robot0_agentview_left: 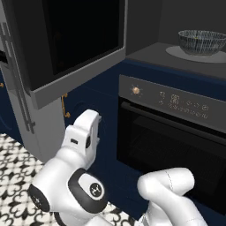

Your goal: Pick the lime from the sink and place it in the bowl. Then pick the bowl and place it in the microwave. Then close the microwave door and press the start button.

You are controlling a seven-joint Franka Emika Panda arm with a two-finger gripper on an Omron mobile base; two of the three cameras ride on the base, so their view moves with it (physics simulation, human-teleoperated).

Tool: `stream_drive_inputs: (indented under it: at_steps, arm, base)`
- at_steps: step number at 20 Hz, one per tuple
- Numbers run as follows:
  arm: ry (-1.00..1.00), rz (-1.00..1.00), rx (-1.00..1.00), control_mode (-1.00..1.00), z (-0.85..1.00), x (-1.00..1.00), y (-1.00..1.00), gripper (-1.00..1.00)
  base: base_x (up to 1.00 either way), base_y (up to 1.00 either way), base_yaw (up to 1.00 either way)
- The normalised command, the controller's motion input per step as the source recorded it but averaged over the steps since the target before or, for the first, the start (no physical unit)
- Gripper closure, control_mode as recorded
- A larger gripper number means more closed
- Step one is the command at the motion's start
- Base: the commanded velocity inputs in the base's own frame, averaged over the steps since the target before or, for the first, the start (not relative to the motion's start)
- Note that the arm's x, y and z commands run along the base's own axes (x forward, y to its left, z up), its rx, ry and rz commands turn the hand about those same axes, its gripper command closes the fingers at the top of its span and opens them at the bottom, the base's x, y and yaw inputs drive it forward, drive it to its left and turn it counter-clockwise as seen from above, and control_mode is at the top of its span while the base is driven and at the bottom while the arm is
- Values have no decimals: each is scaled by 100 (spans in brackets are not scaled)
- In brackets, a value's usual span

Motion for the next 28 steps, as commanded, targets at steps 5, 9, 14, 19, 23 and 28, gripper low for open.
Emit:
stream_drive_inputs:
  at_steps: [5, 9, 14, 19, 23, 28]
  arm:
    - [0, -11, 0, -100, -10, 64, 35, -100]
    - [-2, -16, 0, -100, -1, 68, 54, -100]
    - [-12, -21, 0, -100, 0, 35, 56, -100]
    - [-1, -27, 0, -100, 9, 18, 11, -100]
    - [5, -12, 0, -100, 51, 22, 4, -100]
    - [1, 3, -6, -100, 46, 3, 0, -100]
  base:
    - [0, 0, 0]
    - [0, 0, 0]
    - [0, 0, 0]
    - [0, 0, 0]
    - [0, 0, 0]
    - [0, 0, 0]
